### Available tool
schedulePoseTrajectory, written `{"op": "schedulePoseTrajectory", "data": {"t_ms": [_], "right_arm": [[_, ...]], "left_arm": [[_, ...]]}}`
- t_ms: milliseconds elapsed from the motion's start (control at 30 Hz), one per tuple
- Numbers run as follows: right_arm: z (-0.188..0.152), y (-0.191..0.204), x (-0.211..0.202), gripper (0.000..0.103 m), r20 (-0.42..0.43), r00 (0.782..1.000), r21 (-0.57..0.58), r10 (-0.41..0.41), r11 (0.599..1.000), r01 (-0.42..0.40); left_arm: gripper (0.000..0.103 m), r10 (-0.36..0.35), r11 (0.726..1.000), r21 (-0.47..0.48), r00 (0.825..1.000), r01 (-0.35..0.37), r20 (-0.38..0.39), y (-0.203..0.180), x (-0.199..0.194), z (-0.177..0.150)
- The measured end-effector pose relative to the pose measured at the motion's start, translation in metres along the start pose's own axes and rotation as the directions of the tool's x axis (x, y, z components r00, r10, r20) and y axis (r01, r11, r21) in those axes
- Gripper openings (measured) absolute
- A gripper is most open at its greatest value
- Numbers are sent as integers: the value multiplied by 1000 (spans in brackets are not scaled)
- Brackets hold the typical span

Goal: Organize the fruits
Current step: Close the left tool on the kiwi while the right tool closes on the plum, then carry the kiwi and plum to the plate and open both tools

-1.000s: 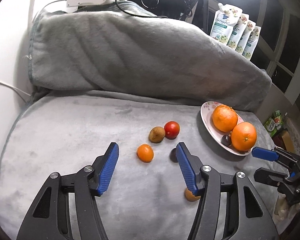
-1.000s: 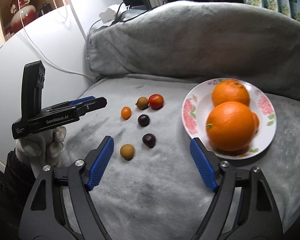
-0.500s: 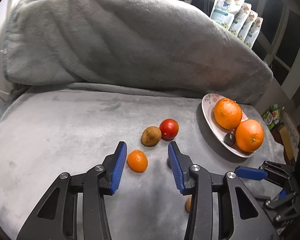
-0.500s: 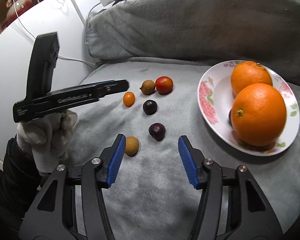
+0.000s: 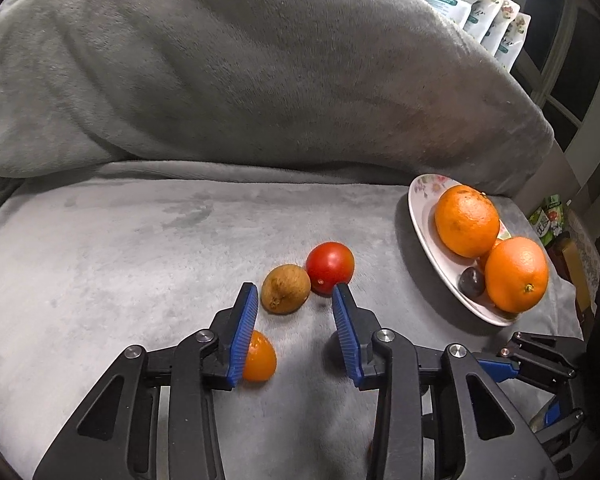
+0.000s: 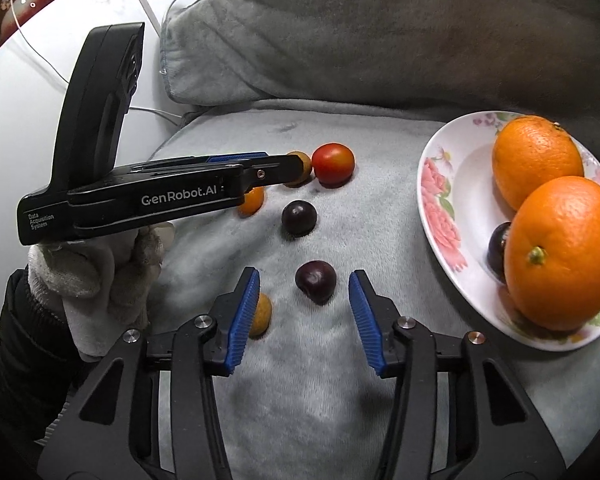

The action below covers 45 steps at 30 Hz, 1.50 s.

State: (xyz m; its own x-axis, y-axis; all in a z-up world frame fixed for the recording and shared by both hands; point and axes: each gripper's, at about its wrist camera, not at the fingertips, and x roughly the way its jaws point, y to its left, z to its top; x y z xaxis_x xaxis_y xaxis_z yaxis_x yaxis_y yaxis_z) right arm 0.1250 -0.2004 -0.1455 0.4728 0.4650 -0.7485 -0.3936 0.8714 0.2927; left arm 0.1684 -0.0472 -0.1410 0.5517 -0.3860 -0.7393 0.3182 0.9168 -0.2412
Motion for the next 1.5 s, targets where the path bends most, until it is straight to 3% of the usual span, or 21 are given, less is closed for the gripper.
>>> {"op": "schedulePoseTrajectory", "data": {"t_ms": [500, 600, 767, 1200, 1500], "right_arm": [[-2, 5, 13, 35, -31, 999, -32, -29, 999, 28], [-2, 5, 14, 25, -30, 998, -40, -49, 998, 48], [-4, -1, 11, 24, -16, 999, -9, -32, 999, 32], [-12, -6, -42, 24, 107, 994, 37, -27, 999, 23], [-9, -23, -87, 24, 209, 974, 61, -83, 996, 71]], "left_arm": [[27, 5, 1000, -16, 1000, -5, -28, 5, 24, 6], [27, 8, 1000, -18, 1000, -8, -26, 5, 22, 5], [26, 9, 999, -34, 1000, -9, -6, 6, 13, 5], [26, -12, 998, -57, 998, 15, 54, 6, -33, -5], [26, -65, 998, -4, 994, 65, 90, -33, -44, -2]]}}
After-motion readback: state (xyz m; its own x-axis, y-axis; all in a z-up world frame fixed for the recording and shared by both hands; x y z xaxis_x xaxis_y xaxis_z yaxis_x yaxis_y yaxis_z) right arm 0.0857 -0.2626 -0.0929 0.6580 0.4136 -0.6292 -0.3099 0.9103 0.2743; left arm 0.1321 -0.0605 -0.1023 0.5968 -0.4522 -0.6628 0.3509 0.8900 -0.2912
